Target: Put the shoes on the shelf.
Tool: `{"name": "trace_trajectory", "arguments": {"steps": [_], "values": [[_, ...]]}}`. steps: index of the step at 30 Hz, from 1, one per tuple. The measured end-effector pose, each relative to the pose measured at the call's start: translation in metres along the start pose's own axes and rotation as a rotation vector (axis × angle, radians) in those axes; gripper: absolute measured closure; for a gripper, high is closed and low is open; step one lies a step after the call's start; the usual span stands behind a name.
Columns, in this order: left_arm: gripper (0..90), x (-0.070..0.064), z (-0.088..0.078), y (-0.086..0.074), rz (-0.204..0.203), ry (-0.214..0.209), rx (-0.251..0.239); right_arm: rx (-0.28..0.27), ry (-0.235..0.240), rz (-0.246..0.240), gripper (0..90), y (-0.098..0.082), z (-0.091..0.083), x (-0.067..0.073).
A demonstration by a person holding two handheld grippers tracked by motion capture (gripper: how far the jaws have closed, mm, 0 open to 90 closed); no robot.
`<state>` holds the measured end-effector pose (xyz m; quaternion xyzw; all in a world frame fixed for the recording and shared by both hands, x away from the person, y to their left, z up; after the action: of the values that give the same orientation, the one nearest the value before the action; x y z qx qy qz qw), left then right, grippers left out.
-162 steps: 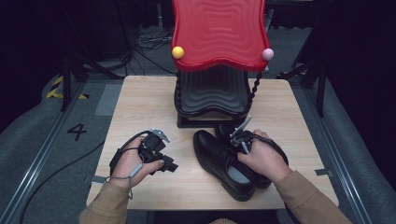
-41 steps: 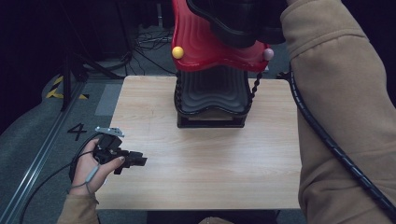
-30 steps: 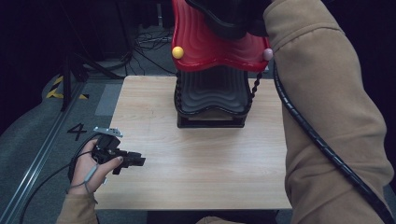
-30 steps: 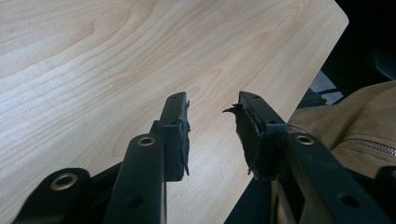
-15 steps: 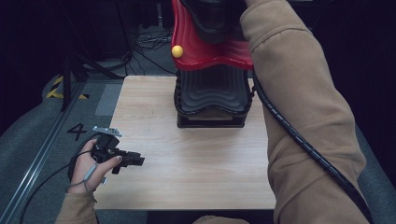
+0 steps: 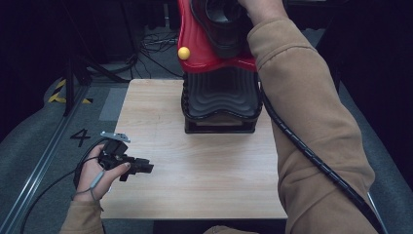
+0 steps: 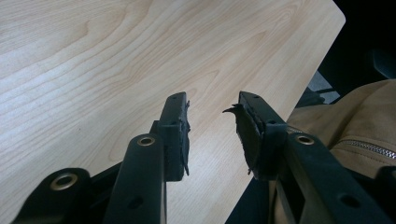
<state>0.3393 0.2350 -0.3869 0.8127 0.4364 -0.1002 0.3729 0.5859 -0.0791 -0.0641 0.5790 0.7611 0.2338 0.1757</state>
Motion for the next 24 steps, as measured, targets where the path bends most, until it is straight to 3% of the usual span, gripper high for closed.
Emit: {"name": "trace_trajectory", "arguments": {"steps": [4, 10, 13, 18, 22, 24], "values": [[64.0, -0.001, 0.004, 0.003, 0.006, -0.002, 0.008, -0.013, 0.032, 0.037, 78.0, -0.004, 0.005, 0.005], [63.8, -0.003, 0.004, 0.005, 0.015, -0.009, 0.005, -0.079, 0.055, 0.097, 78.8, -0.008, 0.015, 0.009], [63.9, -0.004, 0.002, 0.005, 0.020, -0.010, 0.000, -0.097, 0.008, 0.079, 78.7, -0.008, 0.017, 0.016], [63.9, -0.004, 0.000, 0.004, 0.022, -0.013, -0.007, -0.121, -0.001, 0.087, 78.8, -0.008, 0.018, 0.015], [63.8, -0.003, -0.001, 0.003, 0.018, -0.010, -0.008, -0.093, 0.015, 0.101, 70.8, -0.008, 0.017, 0.014], [63.9, -0.004, -0.001, 0.004, 0.018, -0.007, -0.007, -0.046, 0.030, 0.103, 63.6, -0.010, 0.017, 0.012]]}}
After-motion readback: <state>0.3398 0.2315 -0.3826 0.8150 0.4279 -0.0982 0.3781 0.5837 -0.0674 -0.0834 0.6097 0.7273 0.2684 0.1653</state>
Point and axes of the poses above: each handheld gripper's, and its own axes: z roughly forward along the jaws, y roughly out of its top, x roughly to its left, the point moved 2 cm from there along z, roughly forward along the jaws, and after that the axes turned 4 degrees about -z, right-handed, at the moved point
